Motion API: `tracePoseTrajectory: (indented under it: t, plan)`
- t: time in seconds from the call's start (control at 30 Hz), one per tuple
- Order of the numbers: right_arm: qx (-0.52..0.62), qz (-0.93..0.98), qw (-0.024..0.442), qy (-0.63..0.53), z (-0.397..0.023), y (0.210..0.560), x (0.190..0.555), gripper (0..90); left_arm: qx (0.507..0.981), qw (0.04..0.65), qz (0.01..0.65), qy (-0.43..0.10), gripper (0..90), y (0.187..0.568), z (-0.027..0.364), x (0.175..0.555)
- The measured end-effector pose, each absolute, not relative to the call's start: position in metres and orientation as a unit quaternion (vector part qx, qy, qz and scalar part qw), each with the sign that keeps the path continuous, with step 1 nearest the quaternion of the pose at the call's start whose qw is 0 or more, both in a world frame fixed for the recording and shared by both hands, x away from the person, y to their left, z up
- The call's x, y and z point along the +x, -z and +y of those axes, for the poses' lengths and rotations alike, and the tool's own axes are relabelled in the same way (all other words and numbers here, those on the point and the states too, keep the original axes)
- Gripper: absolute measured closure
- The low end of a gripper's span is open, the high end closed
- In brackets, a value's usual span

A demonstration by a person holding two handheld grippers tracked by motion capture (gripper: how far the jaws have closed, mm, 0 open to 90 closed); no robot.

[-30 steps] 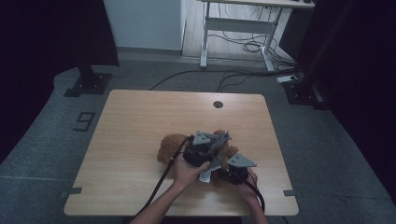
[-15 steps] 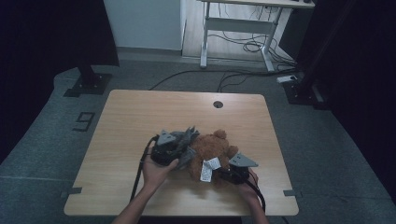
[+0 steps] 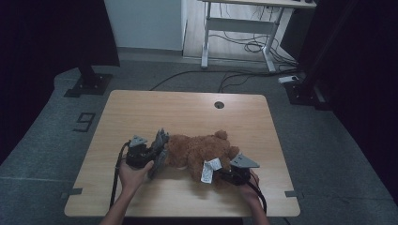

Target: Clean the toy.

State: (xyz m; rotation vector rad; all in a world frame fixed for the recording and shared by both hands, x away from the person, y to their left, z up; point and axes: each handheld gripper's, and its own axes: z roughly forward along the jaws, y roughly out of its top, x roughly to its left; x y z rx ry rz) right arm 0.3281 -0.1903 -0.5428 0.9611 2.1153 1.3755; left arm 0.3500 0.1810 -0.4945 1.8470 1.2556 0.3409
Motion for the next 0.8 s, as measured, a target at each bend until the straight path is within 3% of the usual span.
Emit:
tracePoseTrajectory:
  t: [0.2, 0.53, 0.8]
  plan:
    - [0.349, 0.764, 0.217, -0.497, -0.191, 0.543, 0.328, 49.6, 0.749, 0.401, 0.517, -0.101, 76.1, 0.524, 0.184, 0.357]
    - [0.35, 0.764, 0.209, -0.5, -0.195, 0.543, 0.329, 48.8, 0.748, 0.461, 0.447, -0.165, 76.1, 0.441, 0.16, 0.336]
    - [0.348, 0.765, 0.206, -0.501, -0.195, 0.543, 0.33, 48.7, 0.772, 0.483, 0.386, -0.15, 76.1, 0.409, 0.099, 0.337]
